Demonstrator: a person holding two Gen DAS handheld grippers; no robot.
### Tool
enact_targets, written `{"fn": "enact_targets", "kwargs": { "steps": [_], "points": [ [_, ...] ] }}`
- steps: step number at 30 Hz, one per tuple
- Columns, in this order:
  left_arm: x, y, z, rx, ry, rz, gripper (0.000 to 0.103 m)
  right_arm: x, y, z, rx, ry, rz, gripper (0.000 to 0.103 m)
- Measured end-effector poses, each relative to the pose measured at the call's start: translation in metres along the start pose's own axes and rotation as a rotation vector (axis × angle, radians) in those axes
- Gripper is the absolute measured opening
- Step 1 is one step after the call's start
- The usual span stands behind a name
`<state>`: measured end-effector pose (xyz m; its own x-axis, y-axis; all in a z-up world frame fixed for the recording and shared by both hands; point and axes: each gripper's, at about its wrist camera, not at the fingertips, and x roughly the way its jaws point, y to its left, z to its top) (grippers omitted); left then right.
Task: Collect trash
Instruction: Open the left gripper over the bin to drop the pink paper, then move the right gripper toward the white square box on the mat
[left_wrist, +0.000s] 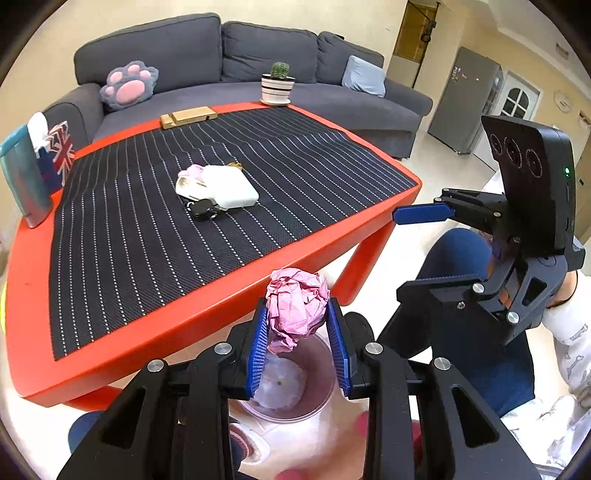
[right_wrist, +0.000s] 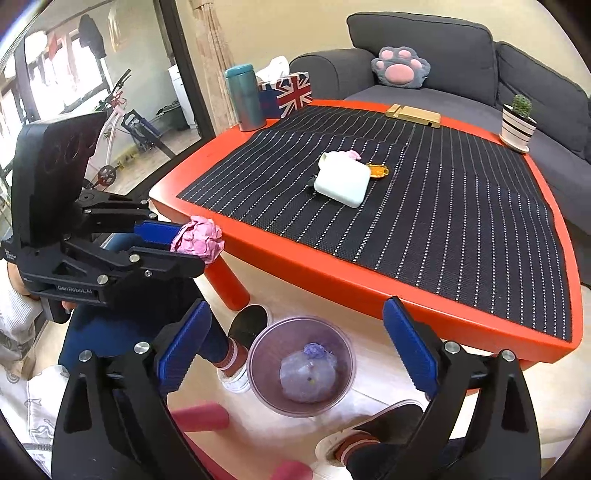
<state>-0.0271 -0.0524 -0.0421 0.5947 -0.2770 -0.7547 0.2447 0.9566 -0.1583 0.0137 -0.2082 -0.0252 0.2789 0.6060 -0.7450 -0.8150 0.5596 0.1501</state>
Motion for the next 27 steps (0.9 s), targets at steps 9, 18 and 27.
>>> {"fn": "enact_targets", "kwargs": {
  "steps": [9,18,27],
  "points": [
    [0.001,-0.007,0.004,0.013,0.001,-0.017,0.032,-0.011,-0.009,-0.001,0.024,-0.023,-0.021,0.093],
    [-0.006,-0.008,0.01,-0.001,-0.06,-0.014,0.089,-0.016,-0.015,-0.002,0.041,-0.034,-0.023,0.093],
    [-0.005,-0.003,0.01,-0.02,-0.056,0.0,0.095,-0.015,-0.013,-0.002,0.043,-0.03,-0.022,0.093]
  ]
}}
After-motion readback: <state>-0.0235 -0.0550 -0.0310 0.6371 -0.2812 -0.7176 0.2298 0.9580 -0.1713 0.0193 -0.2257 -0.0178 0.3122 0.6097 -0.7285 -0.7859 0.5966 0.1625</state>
